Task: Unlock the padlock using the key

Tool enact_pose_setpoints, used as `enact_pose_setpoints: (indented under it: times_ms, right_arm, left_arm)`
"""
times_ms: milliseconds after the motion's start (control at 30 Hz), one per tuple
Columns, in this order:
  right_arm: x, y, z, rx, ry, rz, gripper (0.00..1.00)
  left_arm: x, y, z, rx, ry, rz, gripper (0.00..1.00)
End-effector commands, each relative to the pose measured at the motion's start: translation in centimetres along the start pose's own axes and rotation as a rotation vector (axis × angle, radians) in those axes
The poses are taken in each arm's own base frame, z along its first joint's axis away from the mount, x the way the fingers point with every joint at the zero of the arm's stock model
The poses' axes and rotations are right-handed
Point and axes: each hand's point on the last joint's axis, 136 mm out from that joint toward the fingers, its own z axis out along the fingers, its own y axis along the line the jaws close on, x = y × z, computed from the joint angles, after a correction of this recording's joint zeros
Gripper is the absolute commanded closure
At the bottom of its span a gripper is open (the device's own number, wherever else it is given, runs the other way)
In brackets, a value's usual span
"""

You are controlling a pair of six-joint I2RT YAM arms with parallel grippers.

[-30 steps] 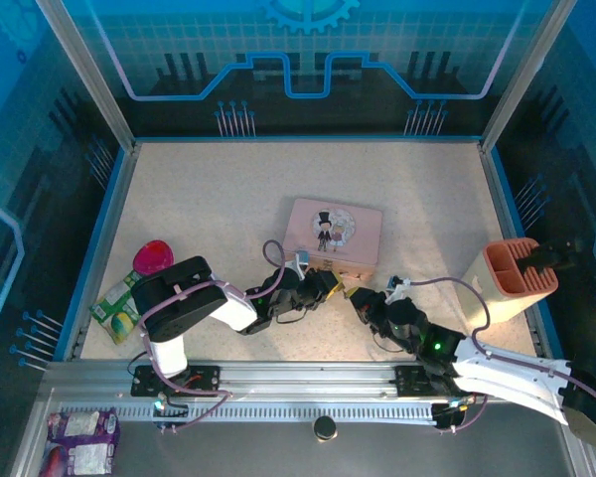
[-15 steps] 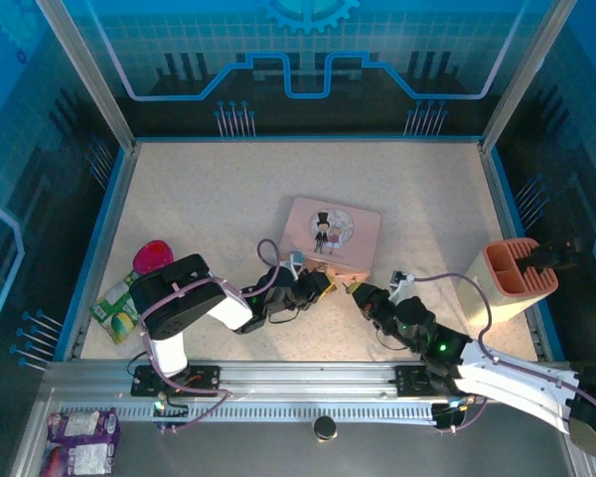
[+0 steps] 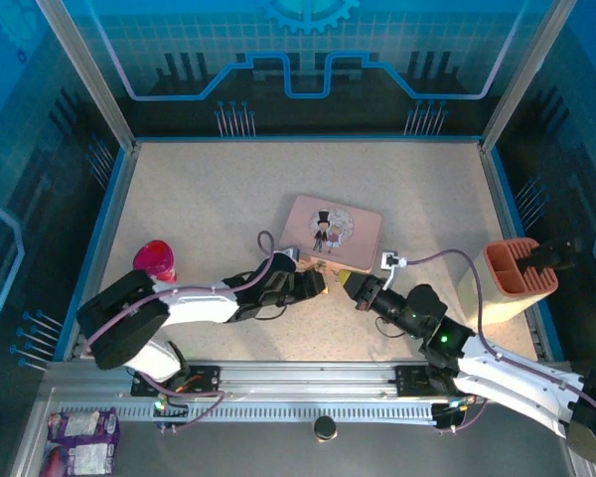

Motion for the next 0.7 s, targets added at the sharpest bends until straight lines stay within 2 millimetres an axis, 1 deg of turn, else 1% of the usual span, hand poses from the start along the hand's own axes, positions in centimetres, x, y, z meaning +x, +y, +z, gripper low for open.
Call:
enact_pose_setpoints:
  times_ms: [0, 33, 67, 100, 133, 167, 267, 367, 467, 533, 667]
  right_arm:
    - [-1.8, 4.2, 0.1, -0.156, -0.042, -0.15, 1.0]
    - [-1.9, 4.6, 0.2, -0.169, -0.044, -0.165, 1.0]
    - [-2.0, 5.1, 0.1, -0.191, -0.045, -0.187, 1.0]
    - [-2.2, 5.6, 0.1, -0.211, -0.051, -0.204, 1.0]
    - [-2.3, 6.0, 0.0, -0.227, -0.055, -0.216, 1.0]
    - [-2.4, 6.4, 0.0, -0.245, -0.063, -0.228, 1.0]
    - [-2.8, 7.4, -0.3, -0.284, -0.083, -0.243, 1.0]
    - [-3.0, 8.4, -0.3, -0.324, -0.086, -0.261, 1.0]
    - [-3.2, 9.1, -0.4, -0.358, -0.098, -0.263, 1.0]
    - [-3.1, 9.3, -0.4, -0.372, -0.101, -0.265, 1.0]
    - [-3.0, 9.8, -0.3, -0.394, -0.093, -0.269, 1.0]
  left_arm:
    - [-1.0, 0.9, -2.4, -0.047, -0.071, 0.131, 0.42]
    - [-1.5, 0.3, -3.2, -0.014, -0.107, 0.149, 0.41]
    - [-2.1, -0.8, -4.4, 0.05, -0.155, 0.173, 0.4]
    - [-2.7, -2.3, -5.7, 0.132, -0.206, 0.203, 0.39]
    - [-3.0, -3.2, -6.8, 0.192, -0.241, 0.223, 0.39]
    - [-3.3, -4.8, -8.4, 0.273, -0.28, 0.255, 0.38]
    - [-3.2, -8.7, -11.9, 0.473, -0.326, 0.362, 0.39]
    - [-2.6, -11.9, -14.5, 0.63, -0.326, 0.434, 0.4]
    - [-1.8, -14.3, -16.2, 0.766, -0.308, 0.471, 0.43]
    - [-1.4, -15.4, -16.8, 0.822, -0.29, 0.49, 0.46]
    - [-1.4, -16.3, -17.3, 0.87, -0.29, 0.497, 0.5]
